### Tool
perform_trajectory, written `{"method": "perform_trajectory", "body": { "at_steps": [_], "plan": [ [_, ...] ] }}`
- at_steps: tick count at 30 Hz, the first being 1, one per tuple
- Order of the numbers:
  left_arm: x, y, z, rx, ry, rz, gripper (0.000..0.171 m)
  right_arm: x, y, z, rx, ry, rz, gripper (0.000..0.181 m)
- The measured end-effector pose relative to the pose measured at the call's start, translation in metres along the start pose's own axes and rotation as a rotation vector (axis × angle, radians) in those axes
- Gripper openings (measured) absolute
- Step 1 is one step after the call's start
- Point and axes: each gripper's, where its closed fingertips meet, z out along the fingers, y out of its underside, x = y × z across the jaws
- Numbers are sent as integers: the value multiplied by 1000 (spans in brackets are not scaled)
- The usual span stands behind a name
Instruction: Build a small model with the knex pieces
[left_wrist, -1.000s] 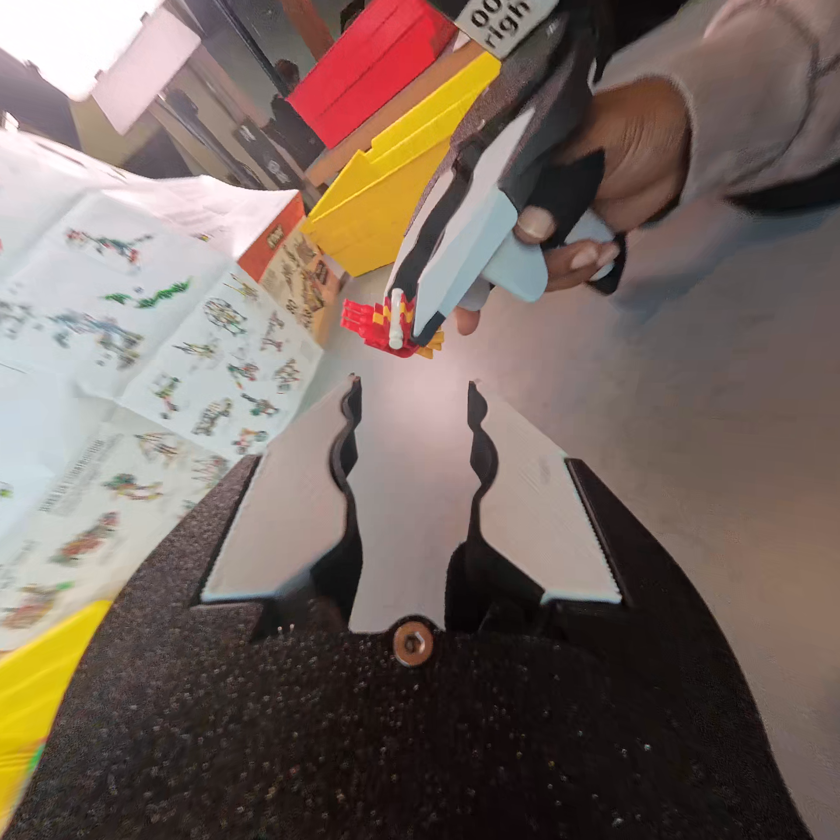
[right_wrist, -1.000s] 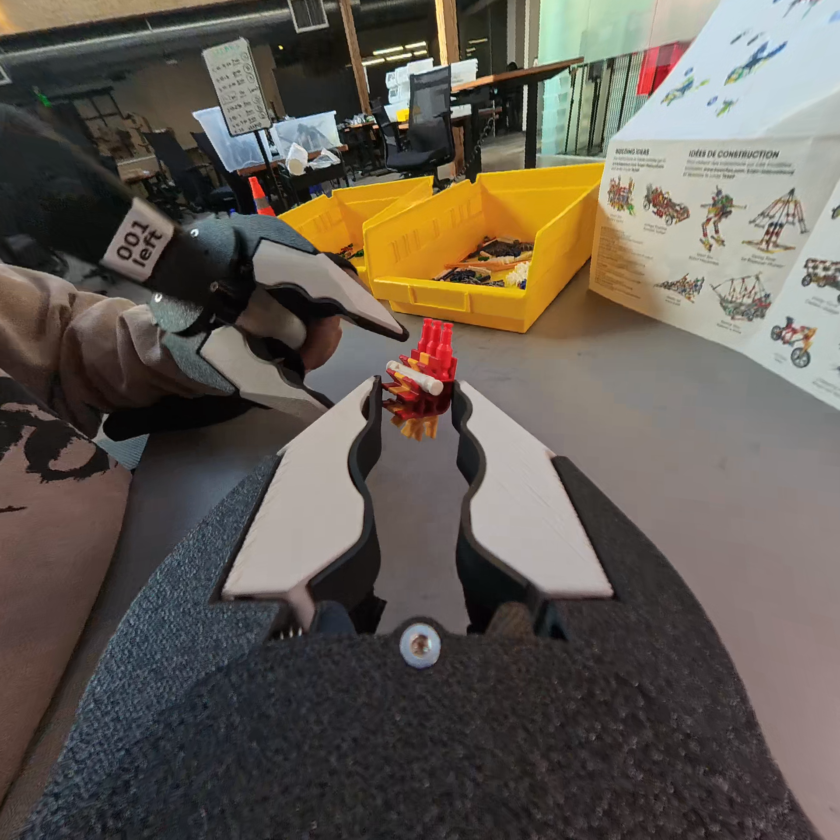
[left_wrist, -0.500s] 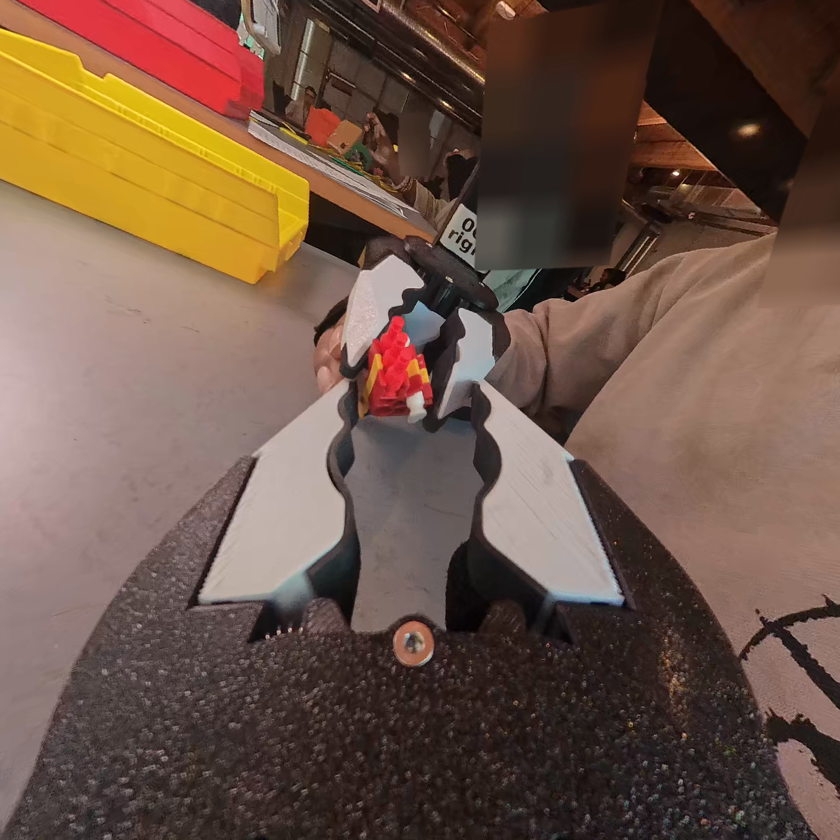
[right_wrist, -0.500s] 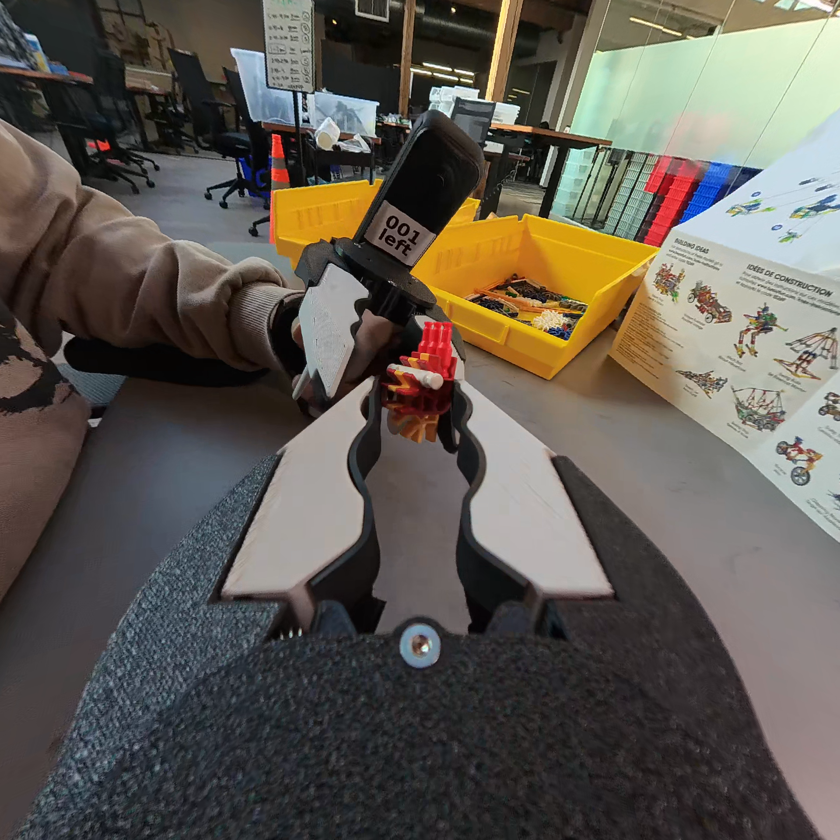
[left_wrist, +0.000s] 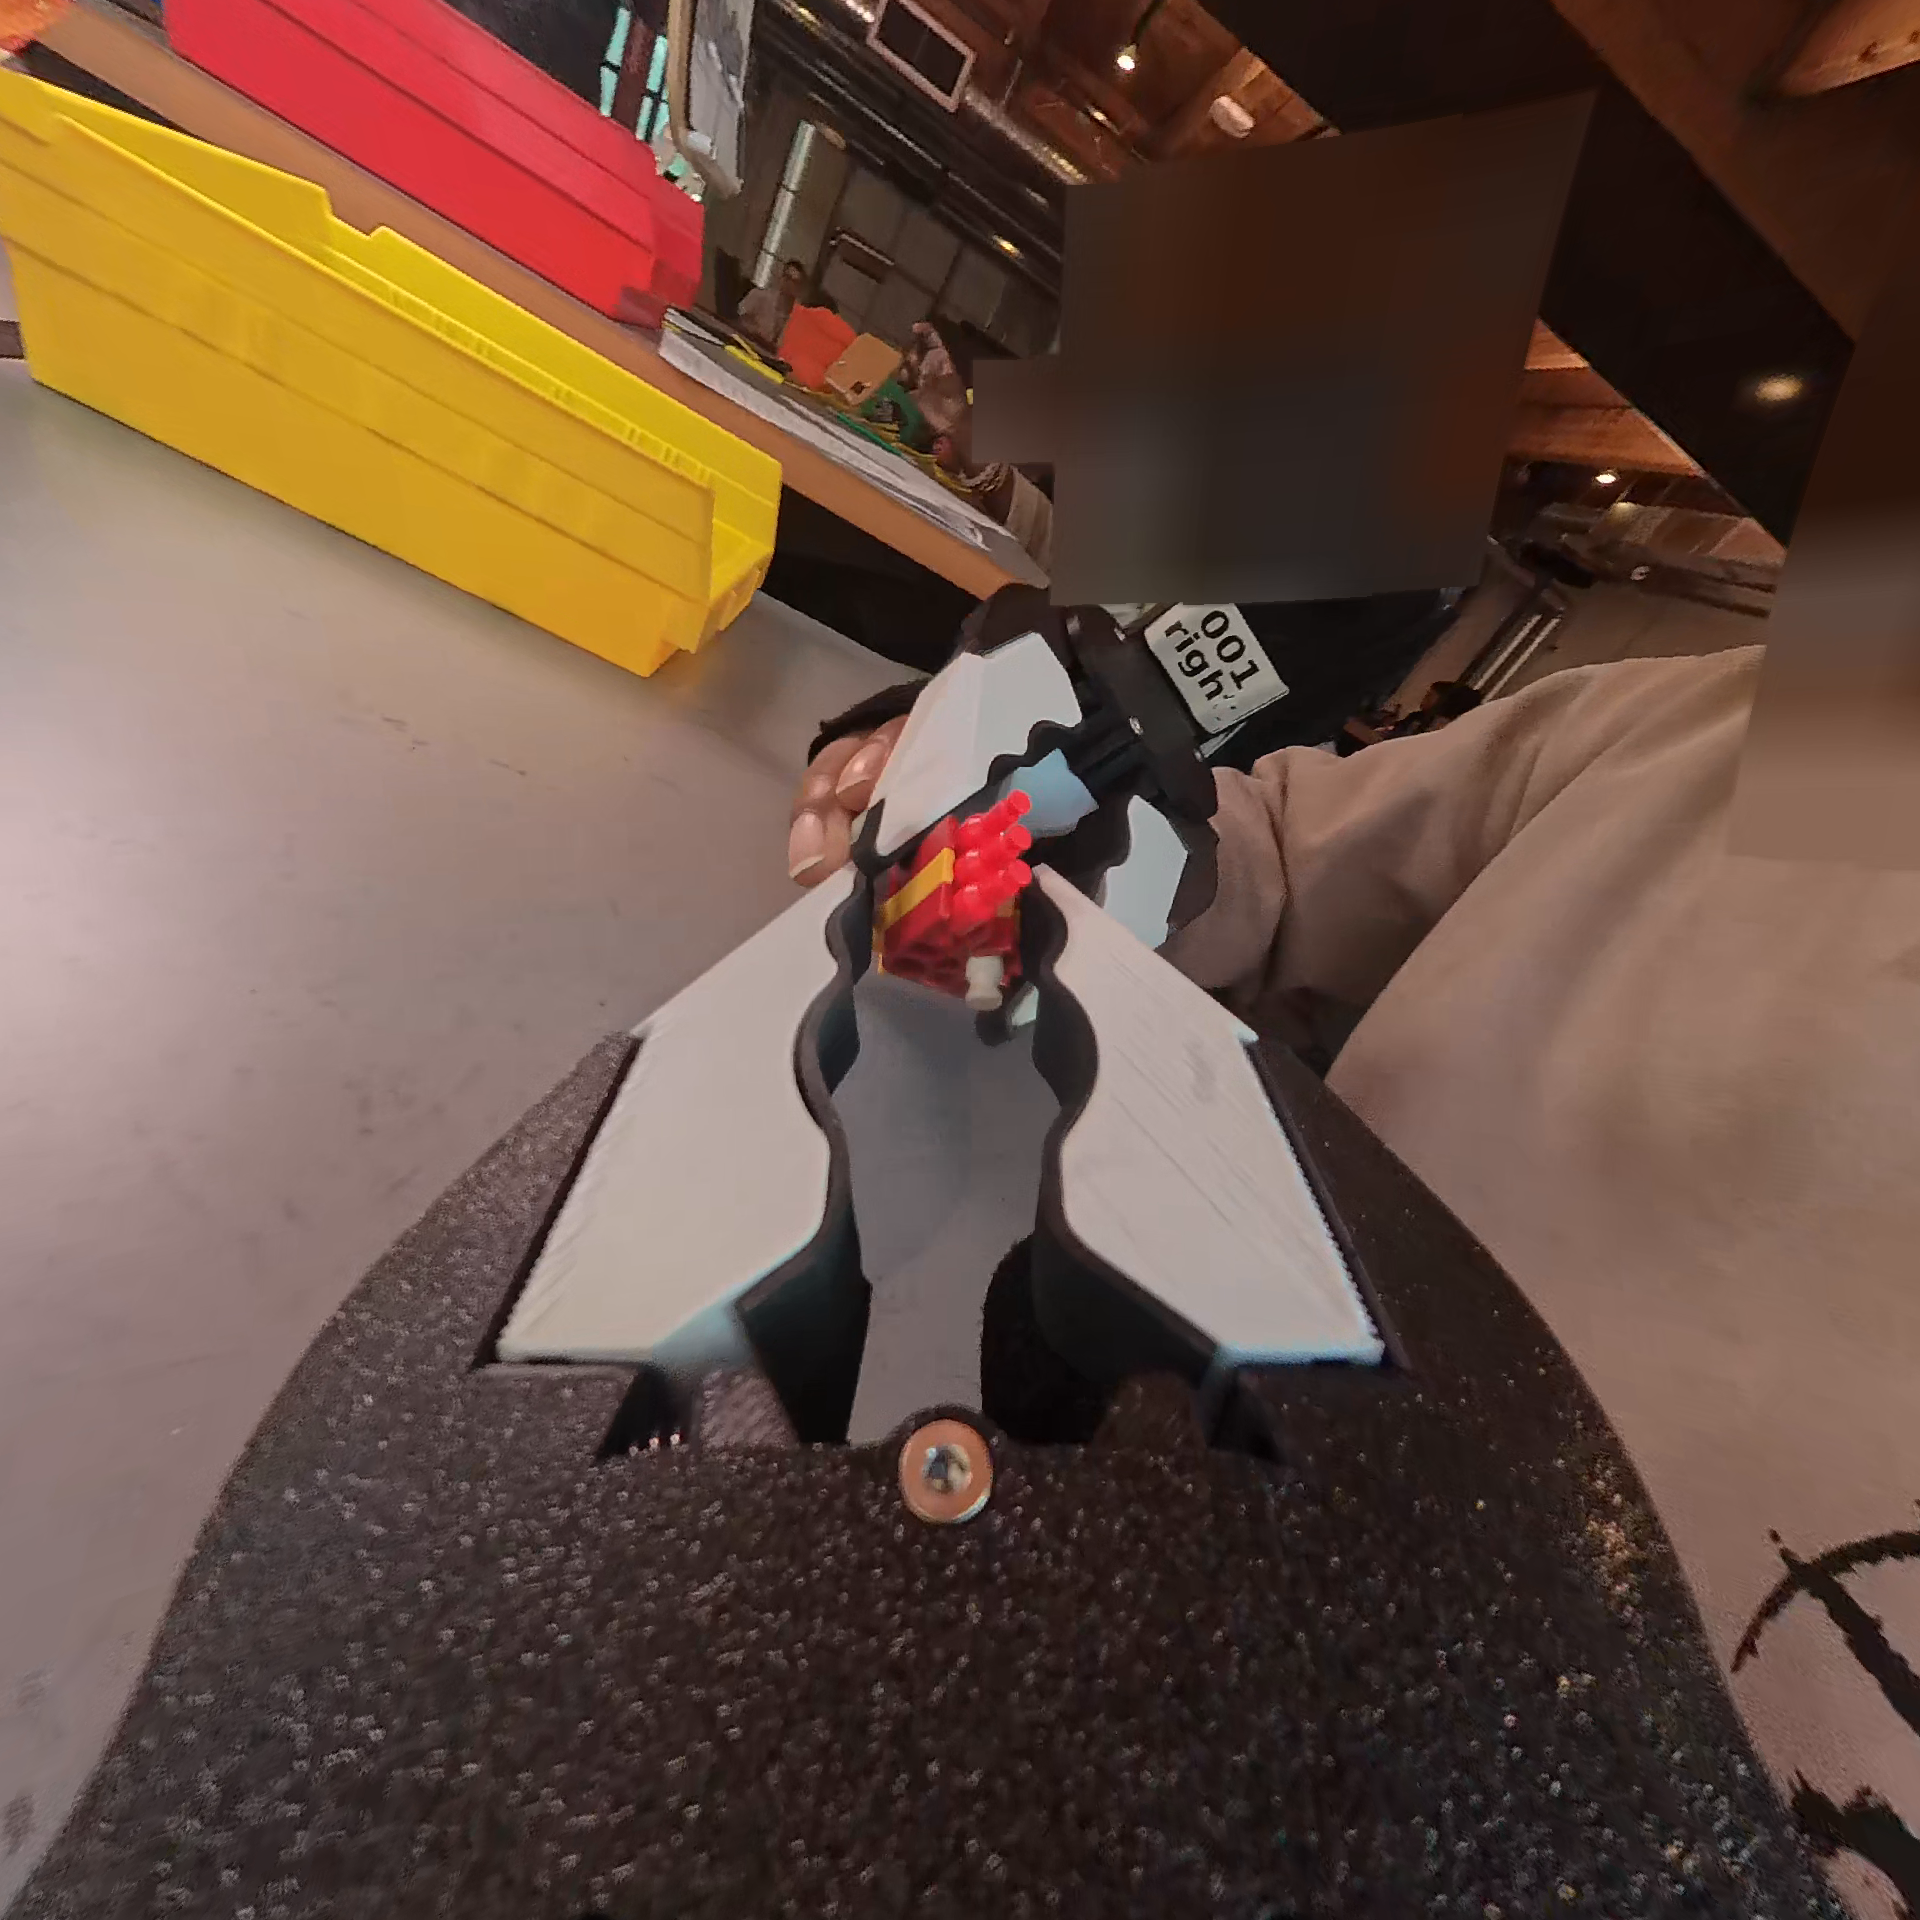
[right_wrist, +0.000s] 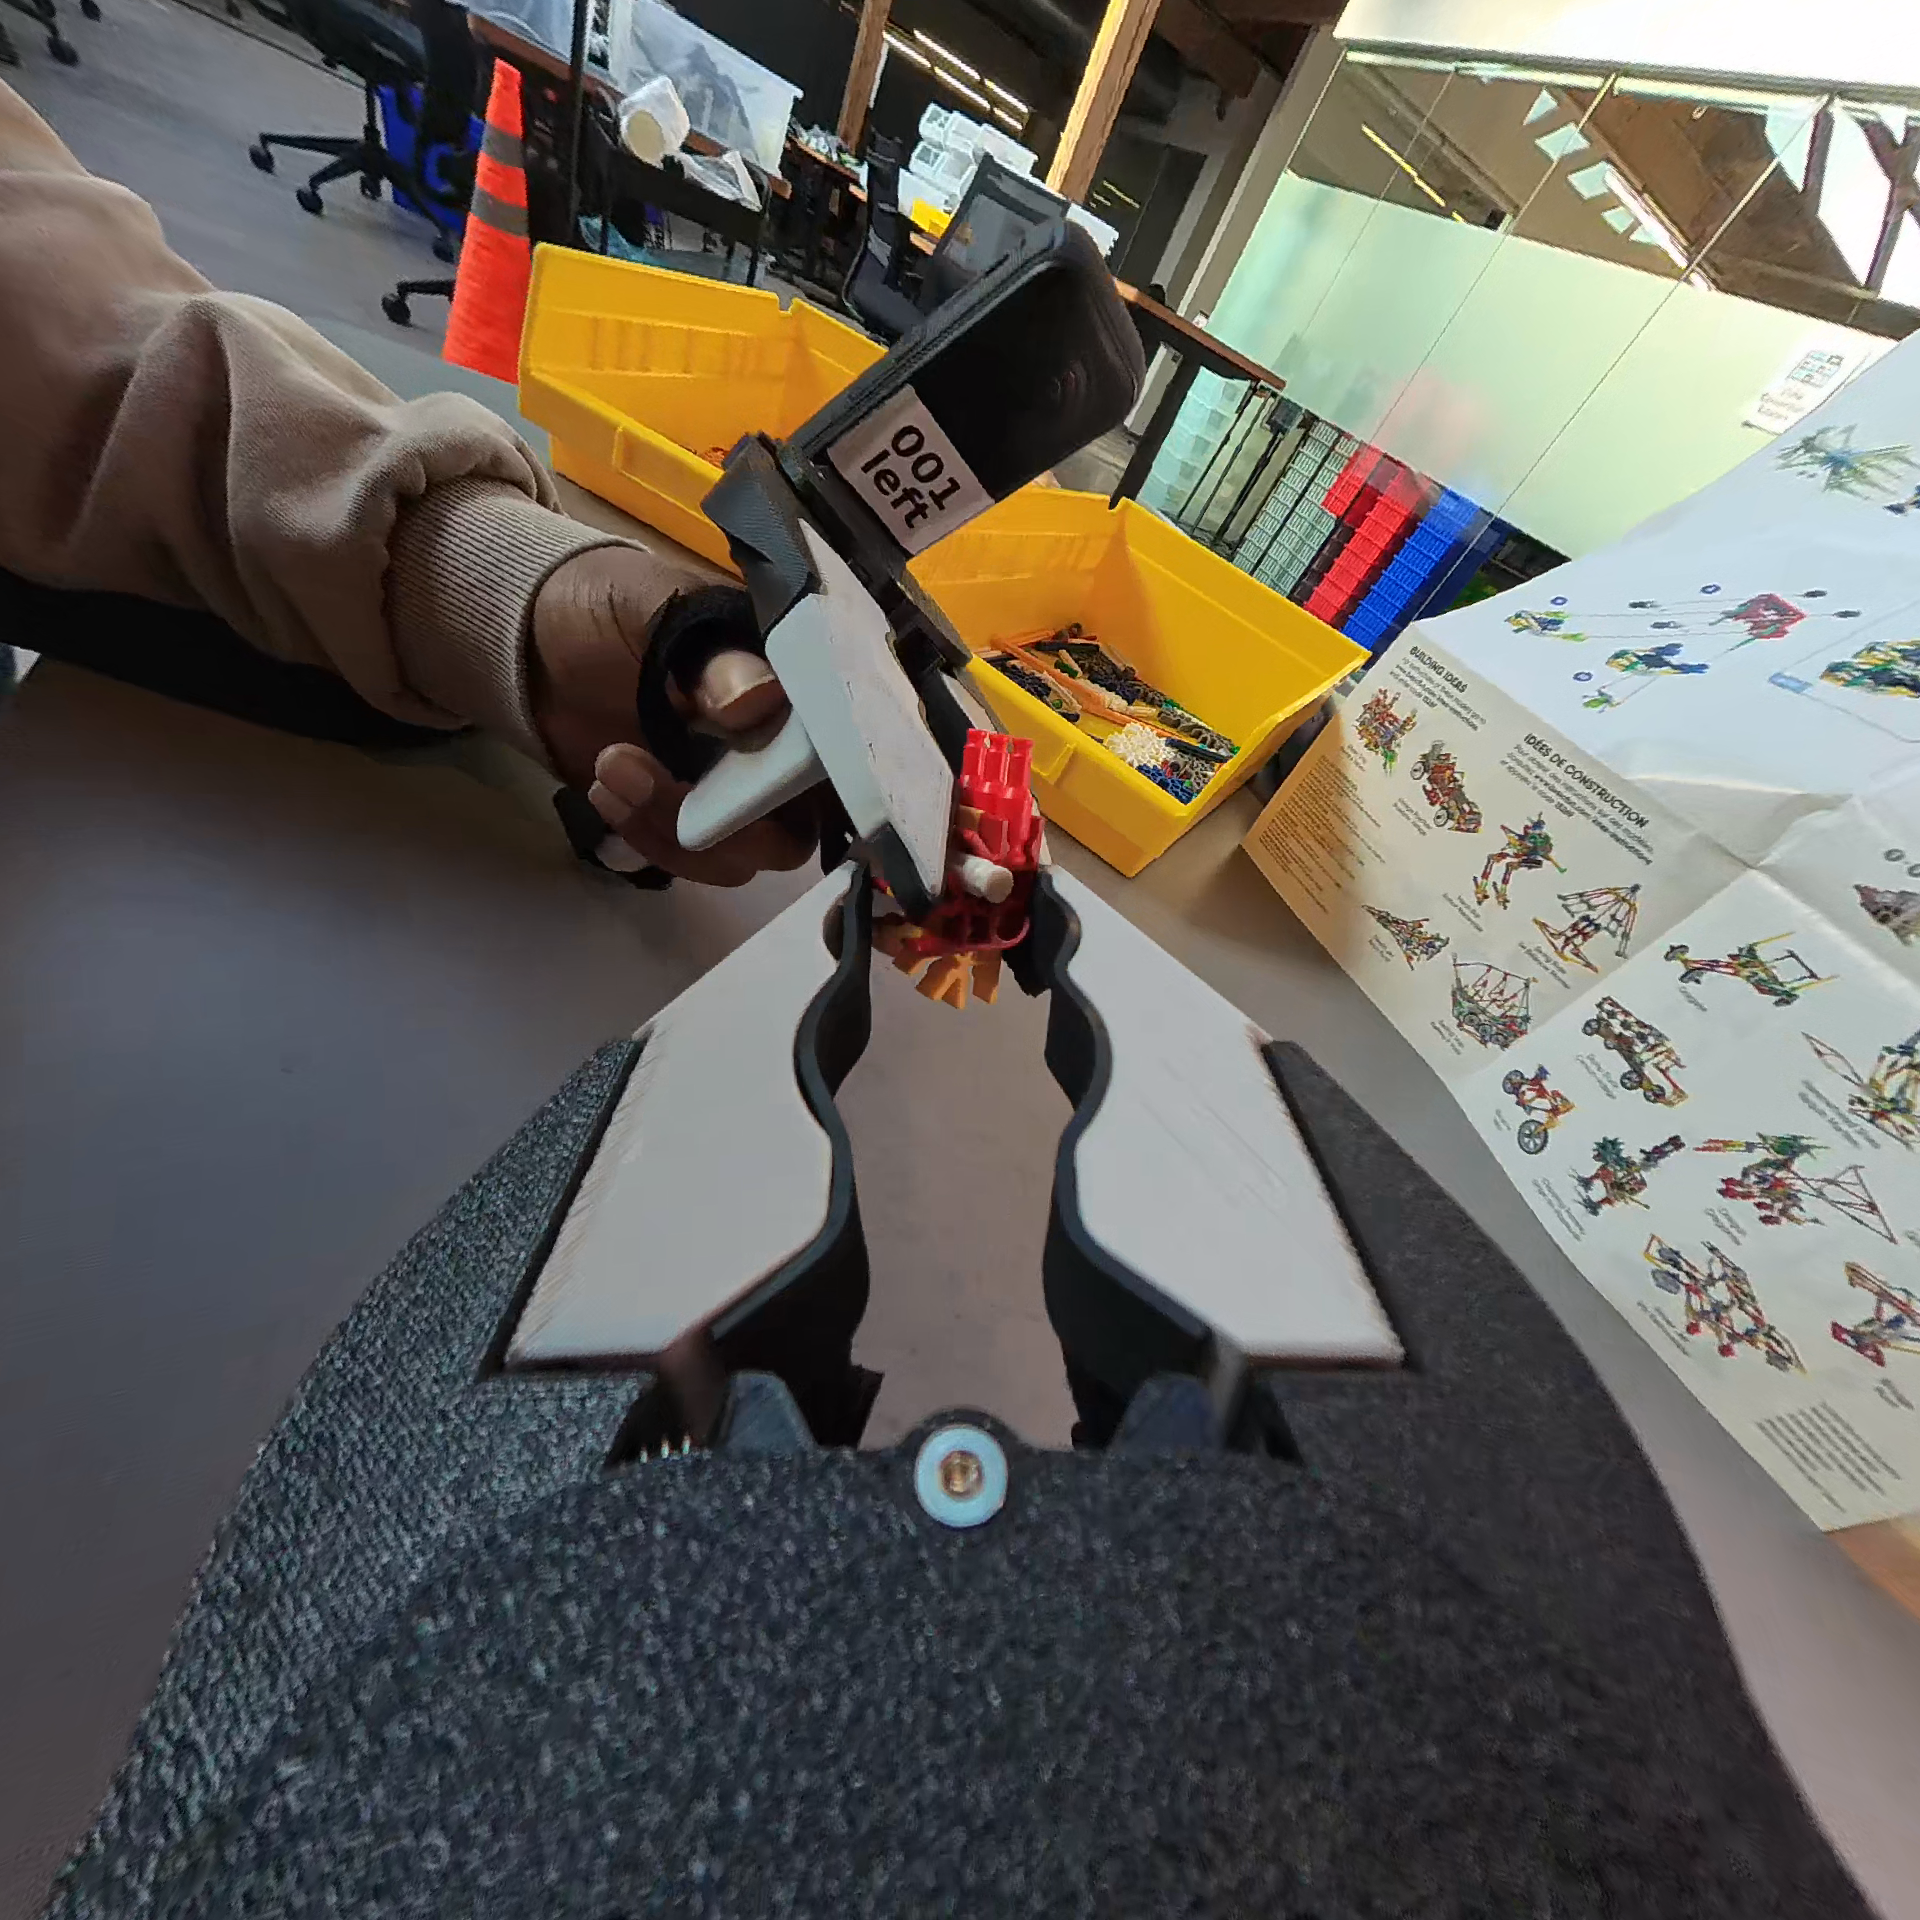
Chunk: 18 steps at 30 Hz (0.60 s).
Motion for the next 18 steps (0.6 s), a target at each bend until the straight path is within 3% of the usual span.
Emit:
{"method": "perform_trajectory", "body": {
  "at_steps": [9,18],
  "plan": [
    [-29,13,-10,-104,-223,59,26,5,23,8,-61,-5,-7,30],
    [-46,36,-19,-343,-389,251,25,-7,28,3,-55,-98,-35,21]
  ]
}}
